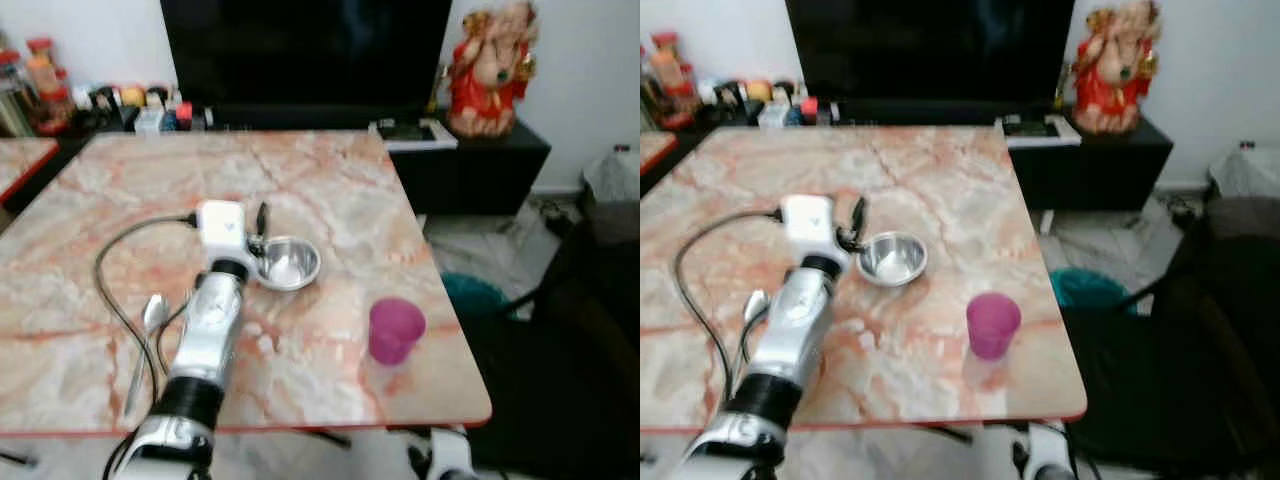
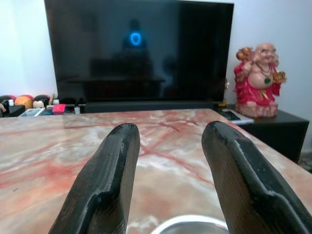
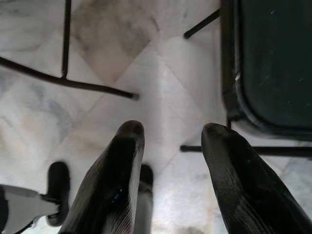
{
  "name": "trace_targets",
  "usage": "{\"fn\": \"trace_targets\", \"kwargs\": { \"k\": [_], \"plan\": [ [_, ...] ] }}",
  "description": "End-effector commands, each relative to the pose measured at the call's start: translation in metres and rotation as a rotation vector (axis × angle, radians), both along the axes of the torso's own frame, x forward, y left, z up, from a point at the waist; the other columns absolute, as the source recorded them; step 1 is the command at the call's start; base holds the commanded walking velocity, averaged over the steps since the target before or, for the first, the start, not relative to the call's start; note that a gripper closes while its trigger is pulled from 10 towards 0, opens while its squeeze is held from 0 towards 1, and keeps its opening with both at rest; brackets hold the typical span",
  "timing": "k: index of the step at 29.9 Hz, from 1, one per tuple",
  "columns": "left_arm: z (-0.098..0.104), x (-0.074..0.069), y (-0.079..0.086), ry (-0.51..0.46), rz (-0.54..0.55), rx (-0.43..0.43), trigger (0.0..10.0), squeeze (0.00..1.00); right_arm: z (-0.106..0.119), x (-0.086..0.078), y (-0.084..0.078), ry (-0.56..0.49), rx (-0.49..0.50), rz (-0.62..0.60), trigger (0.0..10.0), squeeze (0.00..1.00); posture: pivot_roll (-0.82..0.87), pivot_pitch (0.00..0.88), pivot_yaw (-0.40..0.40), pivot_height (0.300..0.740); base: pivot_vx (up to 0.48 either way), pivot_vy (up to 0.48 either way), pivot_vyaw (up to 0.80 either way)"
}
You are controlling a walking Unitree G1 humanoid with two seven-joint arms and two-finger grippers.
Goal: Setting the table
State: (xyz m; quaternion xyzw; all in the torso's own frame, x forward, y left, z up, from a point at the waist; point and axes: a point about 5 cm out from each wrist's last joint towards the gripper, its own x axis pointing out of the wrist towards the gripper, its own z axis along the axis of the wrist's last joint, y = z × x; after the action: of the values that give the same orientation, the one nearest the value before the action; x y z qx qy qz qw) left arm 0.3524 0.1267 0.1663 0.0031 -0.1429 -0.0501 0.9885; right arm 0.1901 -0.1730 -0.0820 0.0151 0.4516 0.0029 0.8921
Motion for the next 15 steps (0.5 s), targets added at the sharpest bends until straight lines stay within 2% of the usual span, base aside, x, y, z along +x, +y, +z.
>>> {"fn": "trace_targets", "kwargs": {
  "k": [1, 9, 15],
  "plan": [
    [-0.0018, 0.0006, 0.0086, 0.013, 0.019, -0.007, 10.0, 0.0, 0.0008, 0.0026, 0.007, -0.01, 0.026, -0.009, 10.0, 0.0, 0.0, 0.0, -0.048, 0.74, 0.0, 0.0, 0.0],
    [-0.0035, 0.0004, 0.0071, 0.027, 0.029, -0.004, 10.0, 0.0, 0.0002, 0.0012, 0.0055, -0.006, 0.027, -0.016, 10.0, 0.0, 0.0, 0.0, -0.058, 0.74, 0.0, 0.0, 0.0],
    [-0.0054, -0.0004, 0.0088, 0.033, 0.037, 0.001, 10.0, 0.0, 0.0004, 0.0015, 0.0054, -0.006, 0.026, -0.012, 10.0, 0.0, 0.0, 0.0, -0.06, 0.74, 0.0, -0.269, 0.0]
  ]
}}
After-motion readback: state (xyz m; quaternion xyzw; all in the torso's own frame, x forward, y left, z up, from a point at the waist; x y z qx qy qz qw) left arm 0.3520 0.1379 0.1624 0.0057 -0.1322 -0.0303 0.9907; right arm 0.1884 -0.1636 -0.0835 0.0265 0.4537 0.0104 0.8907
